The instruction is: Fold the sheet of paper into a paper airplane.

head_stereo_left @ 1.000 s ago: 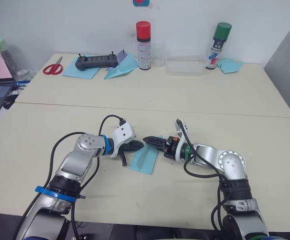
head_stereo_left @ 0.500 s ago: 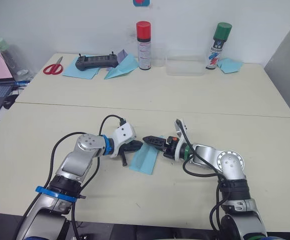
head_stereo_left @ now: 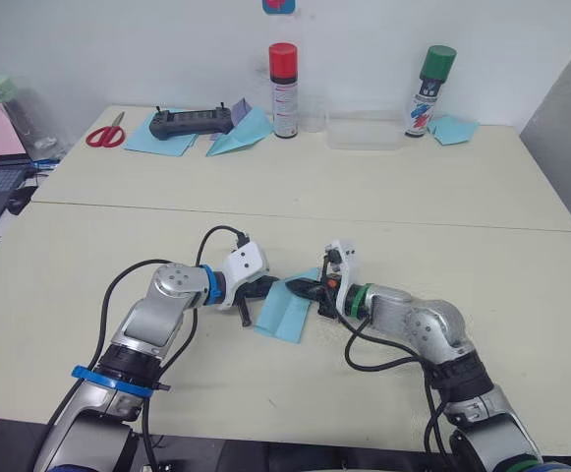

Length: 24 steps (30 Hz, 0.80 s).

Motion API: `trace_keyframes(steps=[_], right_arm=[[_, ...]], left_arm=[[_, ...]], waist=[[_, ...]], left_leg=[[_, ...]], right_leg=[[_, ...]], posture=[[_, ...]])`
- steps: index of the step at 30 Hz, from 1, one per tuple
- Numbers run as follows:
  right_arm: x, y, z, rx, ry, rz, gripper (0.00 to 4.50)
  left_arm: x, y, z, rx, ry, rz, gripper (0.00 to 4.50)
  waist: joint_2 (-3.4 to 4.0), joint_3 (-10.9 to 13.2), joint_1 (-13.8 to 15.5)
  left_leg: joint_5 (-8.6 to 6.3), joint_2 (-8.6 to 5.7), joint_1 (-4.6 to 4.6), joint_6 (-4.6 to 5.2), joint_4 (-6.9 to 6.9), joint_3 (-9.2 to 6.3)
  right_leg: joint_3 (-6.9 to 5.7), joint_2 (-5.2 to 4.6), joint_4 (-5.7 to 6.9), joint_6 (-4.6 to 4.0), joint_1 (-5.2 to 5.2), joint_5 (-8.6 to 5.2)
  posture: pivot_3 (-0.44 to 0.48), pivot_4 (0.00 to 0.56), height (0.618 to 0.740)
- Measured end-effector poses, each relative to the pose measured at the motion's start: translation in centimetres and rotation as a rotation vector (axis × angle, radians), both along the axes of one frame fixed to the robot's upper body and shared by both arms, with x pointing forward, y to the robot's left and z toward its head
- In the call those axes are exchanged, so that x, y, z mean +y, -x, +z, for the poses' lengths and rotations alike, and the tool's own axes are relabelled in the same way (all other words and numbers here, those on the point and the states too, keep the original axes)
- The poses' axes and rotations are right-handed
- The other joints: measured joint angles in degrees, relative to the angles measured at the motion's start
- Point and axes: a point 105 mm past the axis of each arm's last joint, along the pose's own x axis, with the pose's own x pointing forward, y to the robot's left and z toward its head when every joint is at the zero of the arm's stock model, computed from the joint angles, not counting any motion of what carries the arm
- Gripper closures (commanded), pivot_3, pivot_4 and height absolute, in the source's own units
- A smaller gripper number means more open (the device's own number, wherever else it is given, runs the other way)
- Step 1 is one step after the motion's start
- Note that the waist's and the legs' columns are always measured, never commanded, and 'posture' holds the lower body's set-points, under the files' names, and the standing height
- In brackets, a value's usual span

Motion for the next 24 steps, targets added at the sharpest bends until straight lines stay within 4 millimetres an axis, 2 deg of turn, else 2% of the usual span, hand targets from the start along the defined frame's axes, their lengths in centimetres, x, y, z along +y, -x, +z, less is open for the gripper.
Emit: trace_keyframes(steps=[7, 13, 18, 22, 24], right_arm=[[0.0, 0.3, -1.1, -0.203, 0.17, 0.102, 4.48], [0.1, 0.5, -1.3, -0.287, 0.216, 0.148, 4.48], [0.1, 0.4, -1.5, -0.307, 0.234, 0.157, 4.48], [0.1, 0.4, -1.5, -0.317, 0.24, 0.163, 4.48], [0.1, 0.4, -1.5, -0.308, 0.228, 0.155, 4.48]], left_arm=[[0.6, 0.0, 0.4, 0.023, -0.003, 0.009, 4.5], [2.2, -0.1, 2.2, 0.054, 0.038, 0.058, 4.5], [0.6, 0.5, 4.8, 0.006, 0.088, -0.001, 4.5], [0.2, 0.6, 5.0, 0.006, 0.096, 0.001, 4.5], [-0.1, 0.8, 4.4, 0.0, 0.076, -0.008, 4.5]], waist=[[0.0, 0.0, -0.2], [-0.03, 0.1, -0.3], [-0.03, 0.1, -0.2], [-0.03, 0.1, -0.2], [-0.03, 0.1, -0.2]], left_leg=[[0.0, 0.03, 0.0, 0.0, -0.01, 0.0], [0.0, 0.09, -0.07, 0.0, -0.04, -0.02], [0.0, 0.07, -0.04, -0.01, -0.02, -0.02], [0.0, 0.07, -0.04, -0.01, -0.02, -0.02], [0.0, 0.07, -0.03, -0.01, -0.02, -0.02]], right_leg=[[-0.01, 0.03, 0.01, 0.0, -0.03, 0.0], [-0.02, 0.09, 0.03, -0.01, -0.11, 0.0], [-0.01, 0.06, 0.04, -0.01, -0.08, 0.0], [-0.02, 0.07, 0.05, -0.01, -0.08, 0.0], [-0.01, 0.07, 0.04, -0.01, -0.06, 0.0]], posture=[[0.0, 0.15, 0.74], [0.0, 0.15, 0.74], [0.0, 0.15, 0.74], [0.0, 0.15, 0.74], [0.0, 0.15, 0.74]])
